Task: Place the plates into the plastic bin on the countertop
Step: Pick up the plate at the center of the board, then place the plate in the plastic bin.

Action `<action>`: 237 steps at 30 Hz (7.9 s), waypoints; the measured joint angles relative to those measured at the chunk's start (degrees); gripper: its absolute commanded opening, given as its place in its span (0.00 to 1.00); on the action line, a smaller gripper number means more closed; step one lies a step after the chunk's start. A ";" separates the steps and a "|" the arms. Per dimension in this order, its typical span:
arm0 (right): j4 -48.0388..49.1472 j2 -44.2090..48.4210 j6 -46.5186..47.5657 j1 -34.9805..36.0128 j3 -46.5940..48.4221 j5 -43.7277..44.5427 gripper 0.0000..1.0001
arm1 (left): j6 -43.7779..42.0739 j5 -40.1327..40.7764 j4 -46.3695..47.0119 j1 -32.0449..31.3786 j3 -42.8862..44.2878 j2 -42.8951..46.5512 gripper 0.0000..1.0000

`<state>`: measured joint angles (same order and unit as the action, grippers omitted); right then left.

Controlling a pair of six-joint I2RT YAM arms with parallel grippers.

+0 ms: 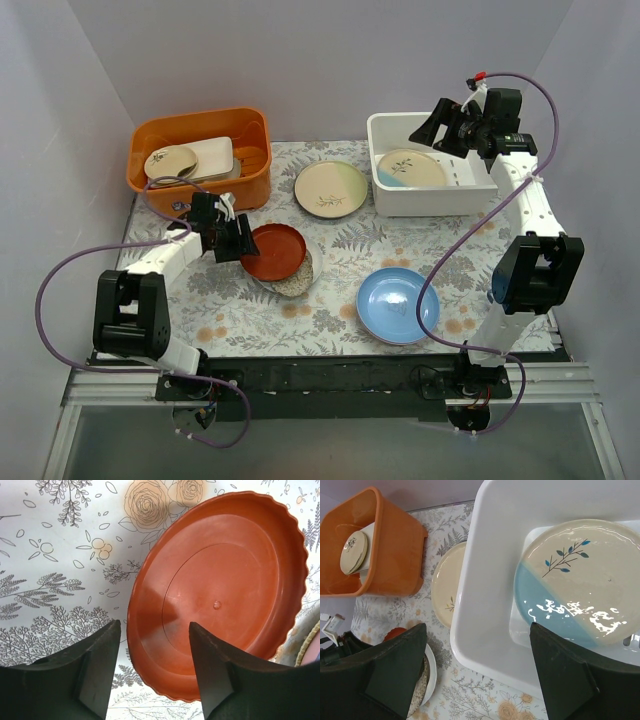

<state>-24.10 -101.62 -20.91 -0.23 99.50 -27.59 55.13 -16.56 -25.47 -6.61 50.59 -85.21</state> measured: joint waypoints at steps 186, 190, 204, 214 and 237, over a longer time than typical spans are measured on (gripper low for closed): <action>-0.09 -0.31 0.15 10.73 -9.09 -7.69 0.01 | 0.17 -13.05 9.62 1.64 -2.34 17.16 0.98; -0.11 -0.31 0.15 8.85 -7.50 -8.20 0.01 | 0.17 -13.05 9.57 1.64 -2.34 17.16 0.98; -0.17 -0.59 -0.24 2.01 -5.40 -10.19 0.01 | 0.15 -13.03 9.44 1.64 -2.34 17.16 0.98; 0.46 -2.89 -0.76 -2.58 -1.46 -12.07 0.01 | 0.17 -13.00 9.40 1.64 -2.34 16.96 0.98; 1.97 -6.32 -3.13 -7.17 -0.42 -13.60 0.01 | 0.15 -12.98 9.20 1.64 -2.34 16.09 0.98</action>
<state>-22.13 -107.94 -24.03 -7.40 99.09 -41.19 55.29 -29.54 -16.27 -4.97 48.25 -69.12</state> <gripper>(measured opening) 0.190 0.981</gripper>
